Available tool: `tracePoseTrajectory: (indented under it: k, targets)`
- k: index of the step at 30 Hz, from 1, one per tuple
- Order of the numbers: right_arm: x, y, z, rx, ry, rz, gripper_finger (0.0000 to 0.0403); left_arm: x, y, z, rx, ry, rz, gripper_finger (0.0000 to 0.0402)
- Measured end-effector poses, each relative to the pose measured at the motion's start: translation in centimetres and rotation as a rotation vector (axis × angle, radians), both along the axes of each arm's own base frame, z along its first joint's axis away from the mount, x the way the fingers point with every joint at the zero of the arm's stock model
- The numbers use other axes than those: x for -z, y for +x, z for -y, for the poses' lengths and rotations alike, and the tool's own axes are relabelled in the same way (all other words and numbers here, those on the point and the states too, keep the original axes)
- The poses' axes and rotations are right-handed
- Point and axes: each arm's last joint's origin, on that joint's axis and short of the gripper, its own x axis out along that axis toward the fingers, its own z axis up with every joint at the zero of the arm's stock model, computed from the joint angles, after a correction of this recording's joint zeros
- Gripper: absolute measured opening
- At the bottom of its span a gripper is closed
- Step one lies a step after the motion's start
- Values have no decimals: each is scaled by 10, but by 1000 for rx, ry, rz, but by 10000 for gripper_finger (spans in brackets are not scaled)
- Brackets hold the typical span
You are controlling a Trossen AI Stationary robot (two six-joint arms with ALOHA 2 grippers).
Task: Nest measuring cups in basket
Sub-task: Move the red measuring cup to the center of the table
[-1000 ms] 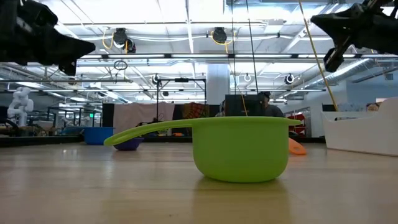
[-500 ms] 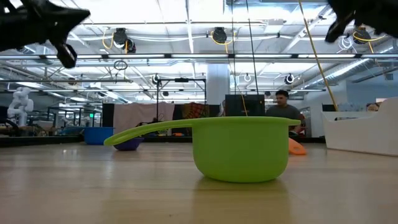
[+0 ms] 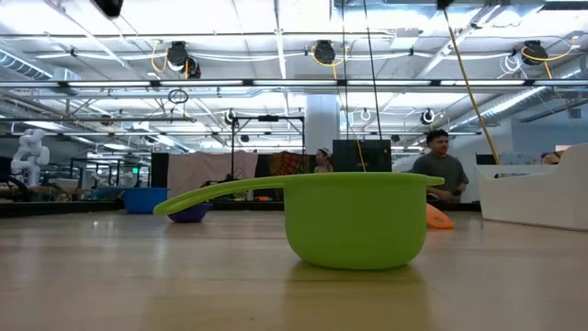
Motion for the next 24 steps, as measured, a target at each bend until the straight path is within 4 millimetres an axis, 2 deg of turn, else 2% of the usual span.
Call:
tracePoseTrajectory:
  k: [4,8,11,13,17,19,21,24]
  targets:
    - [-24,27,1,-9,-48,-168,30,-35,26,3,-6,151,-130,10]
    - [-31,46,2,-16,-38,-382,39,-49,59,6,9,272,-352,10]
    - [-25,53,2,-5,14,-529,43,-45,85,8,11,309,-555,10]
    - [-19,58,3,0,24,-567,46,-41,101,9,23,321,-659,10]
    - [-10,68,3,-12,36,-572,50,-36,132,13,36,343,-728,10]
    - [-3,68,1,-63,103,-639,54,-30,145,14,42,348,-763,10]
    - [8,64,-2,-103,181,-772,60,-21,150,14,49,353,-820,10]
    - [27,44,-10,-121,229,-1083,71,-10,153,14,45,376,-913,10]
